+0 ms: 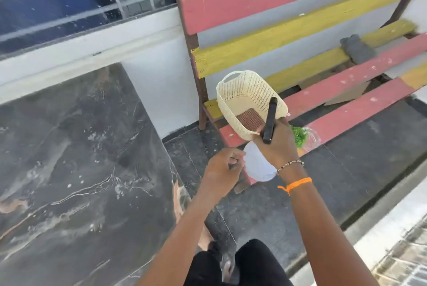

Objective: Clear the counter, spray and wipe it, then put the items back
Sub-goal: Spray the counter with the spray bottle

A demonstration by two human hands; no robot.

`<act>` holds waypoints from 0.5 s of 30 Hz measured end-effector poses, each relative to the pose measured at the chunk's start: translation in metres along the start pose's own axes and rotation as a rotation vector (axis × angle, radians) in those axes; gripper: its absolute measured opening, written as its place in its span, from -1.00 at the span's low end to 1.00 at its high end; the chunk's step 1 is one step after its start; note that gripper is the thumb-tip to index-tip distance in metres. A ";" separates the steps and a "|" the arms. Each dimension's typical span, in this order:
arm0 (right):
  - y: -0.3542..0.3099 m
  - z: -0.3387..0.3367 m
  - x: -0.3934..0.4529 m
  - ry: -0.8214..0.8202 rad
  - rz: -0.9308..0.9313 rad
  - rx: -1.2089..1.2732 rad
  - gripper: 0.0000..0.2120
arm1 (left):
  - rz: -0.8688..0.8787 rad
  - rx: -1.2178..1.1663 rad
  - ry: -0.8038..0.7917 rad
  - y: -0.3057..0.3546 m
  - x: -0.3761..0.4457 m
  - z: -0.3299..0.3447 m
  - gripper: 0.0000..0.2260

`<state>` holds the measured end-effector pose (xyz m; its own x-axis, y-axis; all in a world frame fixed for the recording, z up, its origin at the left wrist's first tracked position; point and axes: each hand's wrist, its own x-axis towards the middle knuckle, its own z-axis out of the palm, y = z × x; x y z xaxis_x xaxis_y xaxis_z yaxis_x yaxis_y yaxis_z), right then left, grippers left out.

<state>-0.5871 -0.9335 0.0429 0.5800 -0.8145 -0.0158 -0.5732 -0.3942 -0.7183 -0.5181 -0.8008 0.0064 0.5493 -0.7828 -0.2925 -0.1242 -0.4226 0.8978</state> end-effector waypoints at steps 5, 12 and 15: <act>0.018 -0.004 0.078 0.009 0.027 0.066 -0.80 | -0.045 0.004 0.045 0.013 0.067 0.013 -0.82; 0.044 0.017 0.195 -0.132 -0.045 0.091 -0.74 | -0.215 -0.023 0.200 0.020 0.148 0.035 -0.81; 0.067 0.040 0.239 -0.215 -0.031 0.108 -0.74 | -0.295 -0.056 0.259 0.024 0.180 0.048 -0.82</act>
<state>-0.4638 -1.1381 -0.0368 0.7126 -0.6891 -0.1320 -0.4948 -0.3603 -0.7908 -0.4614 -0.9736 -0.0407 0.7460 -0.4871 -0.4541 0.1113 -0.5811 0.8062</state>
